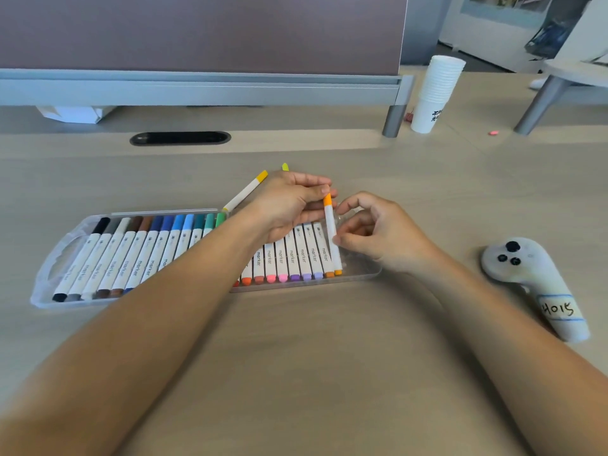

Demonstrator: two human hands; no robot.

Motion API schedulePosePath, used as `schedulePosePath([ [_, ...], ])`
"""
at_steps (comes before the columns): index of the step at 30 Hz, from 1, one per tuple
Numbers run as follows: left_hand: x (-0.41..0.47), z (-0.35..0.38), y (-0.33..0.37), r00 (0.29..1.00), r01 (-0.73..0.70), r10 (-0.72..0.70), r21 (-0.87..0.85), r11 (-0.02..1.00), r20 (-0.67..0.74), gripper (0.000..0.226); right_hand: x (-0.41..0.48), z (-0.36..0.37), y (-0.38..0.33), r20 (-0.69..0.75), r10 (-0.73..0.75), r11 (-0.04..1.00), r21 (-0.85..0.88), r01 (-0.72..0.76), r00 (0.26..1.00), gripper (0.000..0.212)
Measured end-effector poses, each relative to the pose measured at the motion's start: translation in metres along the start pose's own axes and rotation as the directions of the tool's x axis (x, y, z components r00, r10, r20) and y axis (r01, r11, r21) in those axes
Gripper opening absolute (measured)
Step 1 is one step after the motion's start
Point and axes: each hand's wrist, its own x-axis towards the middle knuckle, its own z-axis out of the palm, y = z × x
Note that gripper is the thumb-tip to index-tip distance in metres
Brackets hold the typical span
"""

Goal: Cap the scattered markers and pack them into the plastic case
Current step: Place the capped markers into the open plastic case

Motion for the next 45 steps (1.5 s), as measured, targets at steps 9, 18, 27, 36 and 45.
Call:
schedulePosePath([
  [9, 0.003, -0.004, -0.008, 0.987, -0.115, 0.146, 0.355, 0.928, -0.060, 0.021, 0.004, 0.005, 0.003, -0.036, 0.038, 0.997, -0.064, -0.041, 0.999, 0.028],
  [18, 0.003, -0.007, -0.014, 0.958, -0.186, 0.285, 0.843, 0.505, 0.041, 0.025, -0.001, 0.008, 0.001, -0.011, -0.061, 0.909, -0.414, 0.051, 0.998, 0.024],
  [27, 0.011, -0.012, -0.025, 0.935, -0.252, 0.334, 0.880, 0.402, 0.115, 0.009, 0.001, 0.013, 0.004, 0.057, -0.104, 0.727, -0.677, 0.115, 0.993, 0.021],
  [36, 0.003, -0.030, -0.001, 0.875, -0.084, 0.479, 0.953, 0.292, -0.070, 0.013, -0.001, 0.007, 0.018, 0.105, -0.188, 0.857, -0.469, 0.215, 0.977, 0.022],
  [45, 0.012, -0.066, 0.015, 0.863, 0.233, 0.411, 0.953, 0.192, -0.294, 0.030, 0.000, 0.024, 0.014, 0.138, -0.295, 0.853, -0.408, 0.326, 0.945, 0.033],
])
